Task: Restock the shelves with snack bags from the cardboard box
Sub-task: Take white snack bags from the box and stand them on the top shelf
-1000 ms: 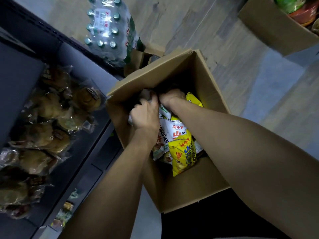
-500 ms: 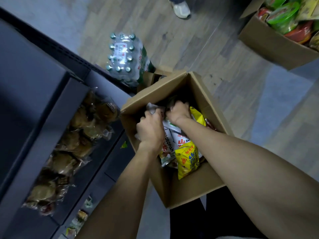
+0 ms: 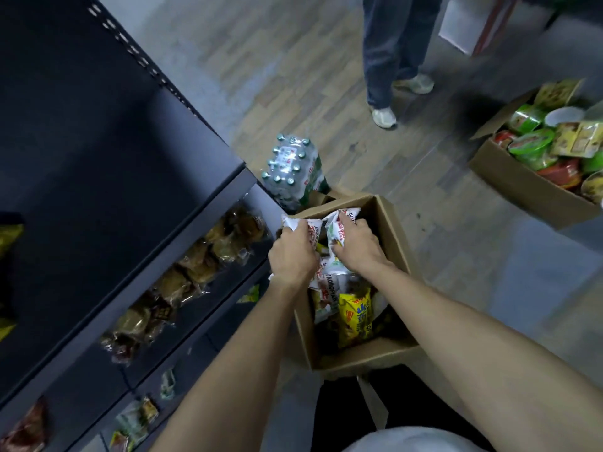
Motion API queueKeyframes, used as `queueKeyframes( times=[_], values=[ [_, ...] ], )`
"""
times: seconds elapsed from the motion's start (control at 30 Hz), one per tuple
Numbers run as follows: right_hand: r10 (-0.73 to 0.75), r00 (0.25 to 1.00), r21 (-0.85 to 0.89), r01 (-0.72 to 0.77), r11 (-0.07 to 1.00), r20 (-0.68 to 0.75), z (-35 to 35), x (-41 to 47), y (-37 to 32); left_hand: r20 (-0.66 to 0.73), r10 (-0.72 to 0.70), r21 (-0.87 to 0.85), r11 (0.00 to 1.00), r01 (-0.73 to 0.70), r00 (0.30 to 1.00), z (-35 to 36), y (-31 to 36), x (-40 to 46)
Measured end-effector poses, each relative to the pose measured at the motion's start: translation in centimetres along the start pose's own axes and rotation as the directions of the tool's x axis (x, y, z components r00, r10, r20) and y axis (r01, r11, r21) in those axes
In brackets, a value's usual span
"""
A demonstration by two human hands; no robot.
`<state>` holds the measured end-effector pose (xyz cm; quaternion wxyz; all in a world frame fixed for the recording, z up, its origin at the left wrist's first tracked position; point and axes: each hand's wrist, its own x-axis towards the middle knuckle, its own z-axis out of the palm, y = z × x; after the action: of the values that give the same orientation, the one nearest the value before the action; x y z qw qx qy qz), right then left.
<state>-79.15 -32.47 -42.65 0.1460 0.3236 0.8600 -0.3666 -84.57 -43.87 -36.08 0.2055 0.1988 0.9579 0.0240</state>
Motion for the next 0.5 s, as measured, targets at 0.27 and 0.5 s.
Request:
queueKeyframes(
  times=[0.27, 0.5],
  values=[
    [-0.129, 0.99, -0.015, 0.128, 0.992, -0.065, -4.1, -4.7, -1.0, -0.149, 0.004, -0.201, 0.979, -0.034, 0.989, -1.6, -0.6, -4.3],
    [-0.275, 0.948, -0.019, 0.275, 0.961, -0.16, -6.6, -8.7, -4.8, -0.323, 0.007, -0.196, 0.978, -0.074, 0.946, -5.8, -1.7, -8.1]
  ],
)
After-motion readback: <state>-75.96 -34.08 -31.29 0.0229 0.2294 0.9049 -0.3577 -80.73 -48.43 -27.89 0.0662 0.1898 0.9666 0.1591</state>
